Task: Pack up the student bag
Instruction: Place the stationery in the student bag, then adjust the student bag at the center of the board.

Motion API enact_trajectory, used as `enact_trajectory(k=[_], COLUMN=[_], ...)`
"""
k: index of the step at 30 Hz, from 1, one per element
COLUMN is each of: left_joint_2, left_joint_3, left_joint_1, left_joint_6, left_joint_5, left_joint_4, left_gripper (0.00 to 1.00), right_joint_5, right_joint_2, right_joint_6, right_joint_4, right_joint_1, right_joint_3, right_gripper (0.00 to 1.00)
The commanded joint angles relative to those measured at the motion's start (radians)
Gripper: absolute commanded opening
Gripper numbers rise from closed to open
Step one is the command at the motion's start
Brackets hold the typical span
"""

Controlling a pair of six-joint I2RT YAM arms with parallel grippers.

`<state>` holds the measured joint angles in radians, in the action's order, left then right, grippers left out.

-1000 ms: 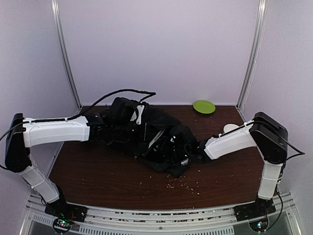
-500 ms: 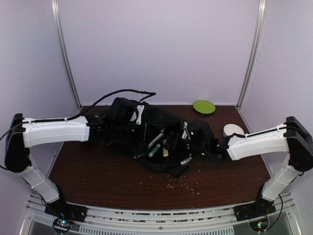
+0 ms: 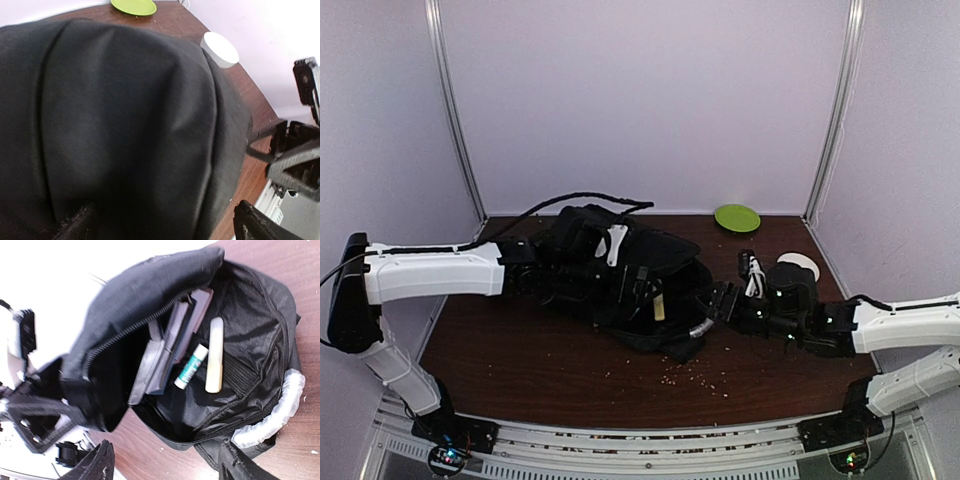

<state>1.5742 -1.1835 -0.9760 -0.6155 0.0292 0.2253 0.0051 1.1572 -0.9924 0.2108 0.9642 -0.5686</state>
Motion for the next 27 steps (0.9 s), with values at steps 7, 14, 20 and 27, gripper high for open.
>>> enact_trajectory(k=[7,14,20,27], left_joint_2=[-0.265,-0.431,-0.399,-0.382], left_joint_3=[0.14,0.232,0.196,0.223], left_joint_1=[-0.007,-0.005,0.016,0.105], left_joint_6=[0.042,0.06,0.078,0.083], left_joint_5=[-0.175,-0.372,-0.436,-0.366], left_joint_4=[0.09,0.144,0.216,0.154], left_gripper=[0.98,0.98,0.98,0.98], right_joint_5=[0.026,0.025,-0.003,-0.087], right_joint_2=[-0.017,0.139,0.333,0.441], right_joint_6=[-0.047,-0.14,-0.173,-0.263], right_joint_4=[0.303,0.543,0.443,0.624], right_joint_1=[0.044,0.064,0.023,-0.068], right_joint_3=[0.058,-0.023,-0.19,-0.097], right_gripper=[0.71,0.72,0.71,0.43])
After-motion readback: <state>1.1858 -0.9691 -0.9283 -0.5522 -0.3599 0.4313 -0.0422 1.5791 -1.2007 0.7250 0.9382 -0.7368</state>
